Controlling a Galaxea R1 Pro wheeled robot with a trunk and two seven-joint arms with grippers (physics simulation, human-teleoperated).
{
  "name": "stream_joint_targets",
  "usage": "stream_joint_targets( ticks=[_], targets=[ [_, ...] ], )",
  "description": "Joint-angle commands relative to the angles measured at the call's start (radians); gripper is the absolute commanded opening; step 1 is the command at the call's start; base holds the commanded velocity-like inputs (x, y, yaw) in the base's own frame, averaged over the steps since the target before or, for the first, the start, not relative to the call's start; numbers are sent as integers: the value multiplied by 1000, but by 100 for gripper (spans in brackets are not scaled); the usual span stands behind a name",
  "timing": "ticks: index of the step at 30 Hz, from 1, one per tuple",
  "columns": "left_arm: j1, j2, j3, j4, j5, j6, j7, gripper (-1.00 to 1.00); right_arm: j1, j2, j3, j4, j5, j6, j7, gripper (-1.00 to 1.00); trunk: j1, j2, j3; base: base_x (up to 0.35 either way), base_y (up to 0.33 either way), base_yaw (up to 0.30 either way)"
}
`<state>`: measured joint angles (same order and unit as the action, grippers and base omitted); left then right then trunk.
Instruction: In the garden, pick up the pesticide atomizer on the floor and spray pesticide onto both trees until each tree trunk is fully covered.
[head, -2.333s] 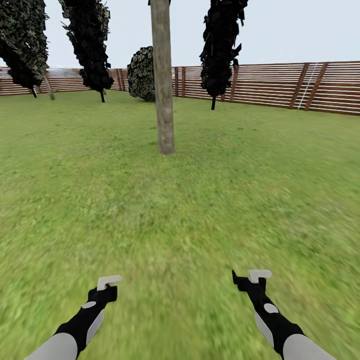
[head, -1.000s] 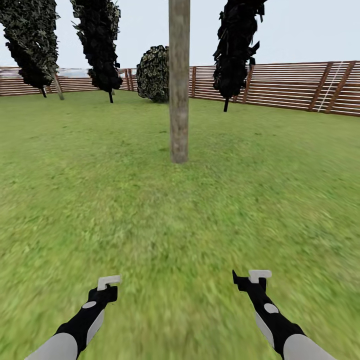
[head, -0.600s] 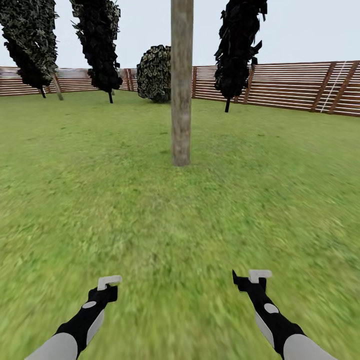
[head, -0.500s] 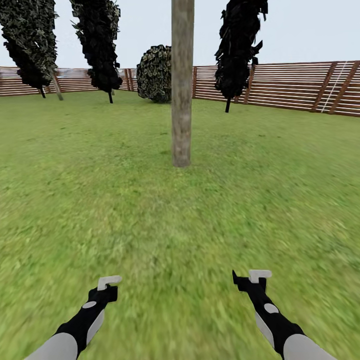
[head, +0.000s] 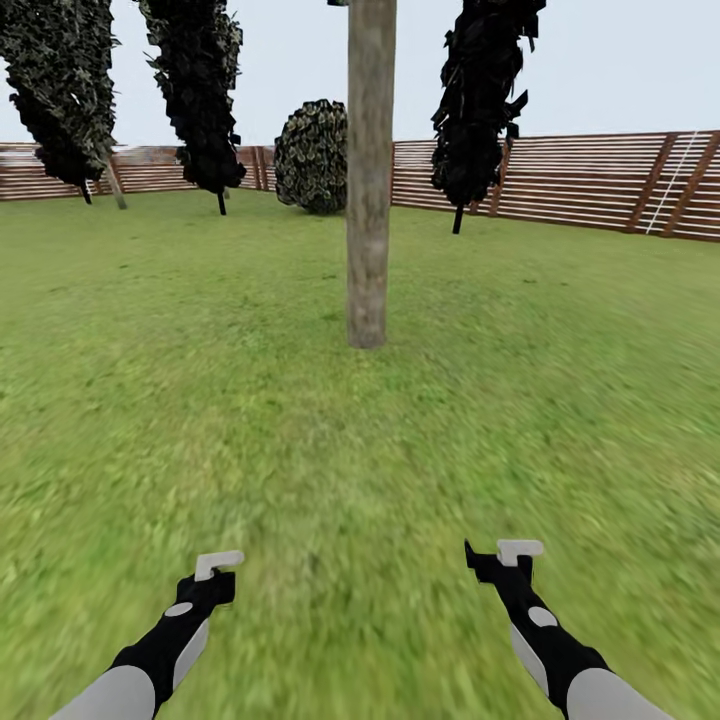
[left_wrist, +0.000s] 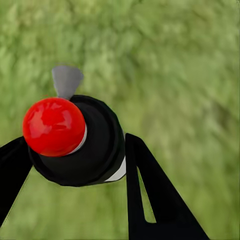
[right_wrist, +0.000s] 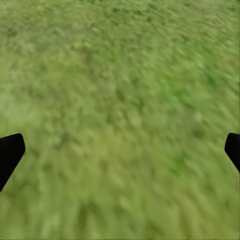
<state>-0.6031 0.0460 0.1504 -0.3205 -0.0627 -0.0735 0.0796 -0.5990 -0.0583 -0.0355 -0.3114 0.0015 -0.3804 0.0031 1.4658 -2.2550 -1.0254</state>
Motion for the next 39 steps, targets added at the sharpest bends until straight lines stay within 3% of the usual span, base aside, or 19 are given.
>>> stream_joint_targets(
  ticks=[1, 32, 39],
  targets=[
    [0, 0, 0, 0, 0, 0, 0, -100, 0, 0, 0, 0, 0, 0, 0, 100, 0, 0, 1, 334, 80, 0],
    [0, 0, 0, 0, 1, 1, 0, -100, 0, 0, 0, 0, 0, 0, 0, 100, 0, 0, 4, 336, 35, 0],
    [0, 0, 0, 0, 4, 1, 0, -100, 0, 0, 0, 0, 0, 0, 0, 100, 0, 0, 4, 338, 0, -130]
  ],
)
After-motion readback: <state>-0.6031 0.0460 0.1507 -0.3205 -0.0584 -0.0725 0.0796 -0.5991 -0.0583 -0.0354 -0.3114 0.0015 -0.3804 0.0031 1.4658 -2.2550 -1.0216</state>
